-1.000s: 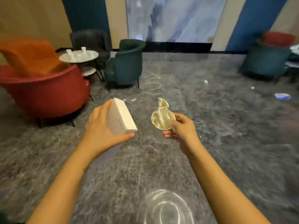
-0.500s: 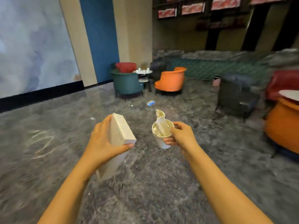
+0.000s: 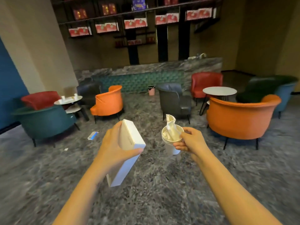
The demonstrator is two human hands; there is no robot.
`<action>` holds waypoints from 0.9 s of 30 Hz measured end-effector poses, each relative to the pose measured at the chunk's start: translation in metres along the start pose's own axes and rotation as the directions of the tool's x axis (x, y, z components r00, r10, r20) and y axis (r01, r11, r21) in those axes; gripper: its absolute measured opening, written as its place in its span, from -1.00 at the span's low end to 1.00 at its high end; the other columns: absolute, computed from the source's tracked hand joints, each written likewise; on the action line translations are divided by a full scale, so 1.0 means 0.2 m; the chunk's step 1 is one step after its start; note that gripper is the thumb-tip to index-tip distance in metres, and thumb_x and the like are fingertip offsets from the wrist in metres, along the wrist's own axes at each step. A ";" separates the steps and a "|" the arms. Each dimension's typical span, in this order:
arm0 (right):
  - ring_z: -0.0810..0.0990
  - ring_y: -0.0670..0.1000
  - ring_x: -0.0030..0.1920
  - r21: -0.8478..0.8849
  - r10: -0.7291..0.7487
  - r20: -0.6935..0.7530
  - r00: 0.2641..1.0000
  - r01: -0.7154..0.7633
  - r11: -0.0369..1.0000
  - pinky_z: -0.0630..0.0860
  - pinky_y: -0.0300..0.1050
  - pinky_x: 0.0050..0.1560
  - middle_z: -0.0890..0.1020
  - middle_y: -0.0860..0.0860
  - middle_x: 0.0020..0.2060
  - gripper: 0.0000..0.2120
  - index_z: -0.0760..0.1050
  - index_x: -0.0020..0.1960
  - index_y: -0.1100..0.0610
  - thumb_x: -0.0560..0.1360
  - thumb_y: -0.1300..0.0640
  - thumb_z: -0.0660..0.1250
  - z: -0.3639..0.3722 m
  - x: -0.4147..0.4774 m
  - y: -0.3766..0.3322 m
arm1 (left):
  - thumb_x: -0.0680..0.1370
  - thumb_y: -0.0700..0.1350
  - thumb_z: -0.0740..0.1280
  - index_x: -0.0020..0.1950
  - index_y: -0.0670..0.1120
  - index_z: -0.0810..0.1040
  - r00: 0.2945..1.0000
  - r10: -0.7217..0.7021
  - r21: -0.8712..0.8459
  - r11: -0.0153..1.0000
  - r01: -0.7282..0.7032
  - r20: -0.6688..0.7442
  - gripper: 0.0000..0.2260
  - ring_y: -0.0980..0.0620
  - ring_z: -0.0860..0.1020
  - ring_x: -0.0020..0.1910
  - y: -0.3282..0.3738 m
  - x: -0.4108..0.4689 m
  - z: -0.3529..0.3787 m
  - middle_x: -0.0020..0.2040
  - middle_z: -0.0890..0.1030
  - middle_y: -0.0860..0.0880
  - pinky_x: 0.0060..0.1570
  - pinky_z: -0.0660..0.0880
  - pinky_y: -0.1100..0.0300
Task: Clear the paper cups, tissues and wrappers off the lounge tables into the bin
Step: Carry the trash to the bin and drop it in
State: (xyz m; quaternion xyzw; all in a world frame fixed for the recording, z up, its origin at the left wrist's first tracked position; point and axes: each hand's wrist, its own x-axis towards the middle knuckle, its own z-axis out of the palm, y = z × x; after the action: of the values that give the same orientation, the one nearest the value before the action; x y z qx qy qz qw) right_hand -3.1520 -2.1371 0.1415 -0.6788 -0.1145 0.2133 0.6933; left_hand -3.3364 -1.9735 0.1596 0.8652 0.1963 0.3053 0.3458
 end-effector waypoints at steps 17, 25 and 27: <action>0.62 0.03 -0.47 0.017 0.021 -0.043 0.999 -0.020 1.000 0.55 -0.20 -0.48 0.63 0.21 -0.10 -0.78 0.50 0.12 0.19 0.55 0.26 0.15 0.98 2.64 -0.13 | 0.10 0.23 0.50 0.40 0.20 0.24 0.994 -0.096 -0.287 0.952 0.106 0.050 -0.09 0.03 0.39 0.28 -1.27 2.66 0.48 0.36 0.35 0.06 0.16 0.43 0.02; 0.60 0.02 -0.49 -0.018 0.052 0.023 0.998 -0.051 0.999 0.54 -0.21 -0.49 0.63 0.21 -0.11 -0.80 0.50 0.12 0.20 0.56 0.25 0.16 1.45 4.00 -0.33 | 0.05 0.32 0.45 0.44 0.20 0.19 0.986 -0.169 -0.254 0.953 0.166 0.009 0.00 0.04 0.36 0.31 -1.86 3.84 0.59 0.38 0.32 0.10 0.16 0.41 0.04; 0.61 0.03 -0.47 -0.021 0.042 0.025 0.999 -0.041 0.999 0.55 -0.21 -0.49 0.63 0.21 -0.09 -0.81 0.50 0.11 0.20 0.56 0.24 0.17 1.55 4.37 -0.33 | 0.06 0.30 0.47 0.43 0.21 0.20 0.985 -0.173 -0.268 0.949 0.166 -0.002 -0.02 0.05 0.35 0.31 -2.05 4.15 0.69 0.39 0.31 0.10 0.16 0.40 0.05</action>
State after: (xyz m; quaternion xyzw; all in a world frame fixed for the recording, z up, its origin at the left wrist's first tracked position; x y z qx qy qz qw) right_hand -2.5103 -1.4650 0.1093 -0.6851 -0.1115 0.2352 0.6804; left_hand -2.6862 -1.3024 0.1125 0.7868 0.2316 0.3090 0.4814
